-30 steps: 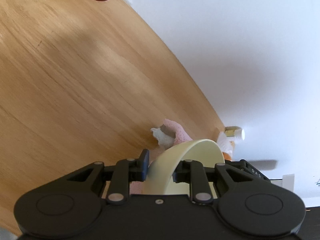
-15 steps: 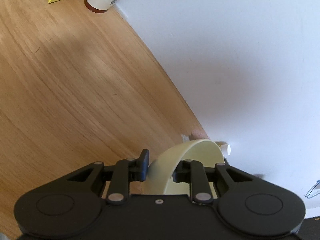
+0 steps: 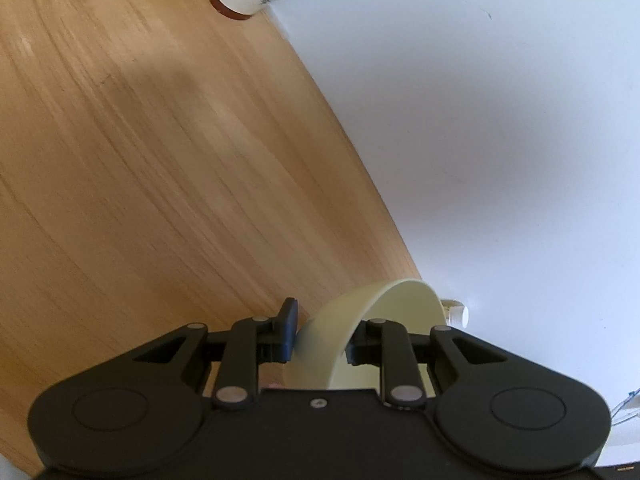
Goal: Clean bowl
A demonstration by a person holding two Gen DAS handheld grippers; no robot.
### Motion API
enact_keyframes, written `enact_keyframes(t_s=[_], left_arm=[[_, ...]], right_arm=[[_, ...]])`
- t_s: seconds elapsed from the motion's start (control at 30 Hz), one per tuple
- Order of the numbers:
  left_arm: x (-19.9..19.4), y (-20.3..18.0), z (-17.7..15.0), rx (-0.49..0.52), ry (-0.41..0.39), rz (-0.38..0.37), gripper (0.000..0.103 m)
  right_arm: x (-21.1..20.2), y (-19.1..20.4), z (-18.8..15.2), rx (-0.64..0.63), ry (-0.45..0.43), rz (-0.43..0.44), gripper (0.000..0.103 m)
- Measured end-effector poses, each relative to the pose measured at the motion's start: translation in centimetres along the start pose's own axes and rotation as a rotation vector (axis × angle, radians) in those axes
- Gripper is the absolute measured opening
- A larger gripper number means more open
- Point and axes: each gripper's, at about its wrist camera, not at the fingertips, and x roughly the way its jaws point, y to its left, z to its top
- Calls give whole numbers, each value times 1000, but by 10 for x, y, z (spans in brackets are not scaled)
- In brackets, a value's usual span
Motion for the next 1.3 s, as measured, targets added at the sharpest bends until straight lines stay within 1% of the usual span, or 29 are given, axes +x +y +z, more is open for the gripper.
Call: enact_keyframes(t_s=[0.13, 0.2, 0.23, 0.27, 0.37, 0.4, 0.5, 0.63, 0.73, 0.77, 0.8, 0.87, 1.0, 1.1, 1.3], left_arm=[[-2, -1, 5, 4, -6, -20, 21], [-4, -2, 8, 7, -3, -39, 21], [-4, -2, 9, 12, -1, -46, 21], [-3, -3, 10, 18, 5, -55, 21], [-3, -5, 10, 33, 19, -72, 21], [-2, -6, 9, 37, 22, -76, 21], [1, -8, 10, 39, 37, -81, 21], [5, -10, 13, 62, 48, -103, 21], [6, -13, 15, 97, 43, -114, 21], [6, -14, 15, 108, 39, -115, 21], [7, -14, 16, 110, 38, -115, 21], [5, -14, 16, 113, 43, -117, 21], [1, -13, 16, 119, 52, -119, 21], [3, -16, 14, 140, 51, -107, 21], [10, -16, 15, 128, 64, -106, 21]], right_arm=[[-10, 10, -1, -62, 24, 18, 20], [-16, 23, 0, -160, 67, 21, 20], [-18, 25, 1, -179, 77, 22, 20], [-20, 33, 3, -248, 106, 14, 20], [-21, 62, 2, -512, 189, -55, 20], [-22, 68, 1, -567, 202, -66, 20], [-22, 96, -11, -812, 236, -131, 18], [-19, 123, -38, -1144, 270, -226, 17], [-8, 139, -73, -1461, 345, -333, 17], [-6, 141, -83, -1547, 364, -365, 15], [-7, 139, -89, -1594, 376, -388, 15], [-5, 139, -93, -1623, 402, -420, 14], [-3, 135, -109, -1764, 412, -479, 14], [1, 129, -113, -1808, 445, -512, 13], [25, 117, -128, -1883, 492, -555, 12]])
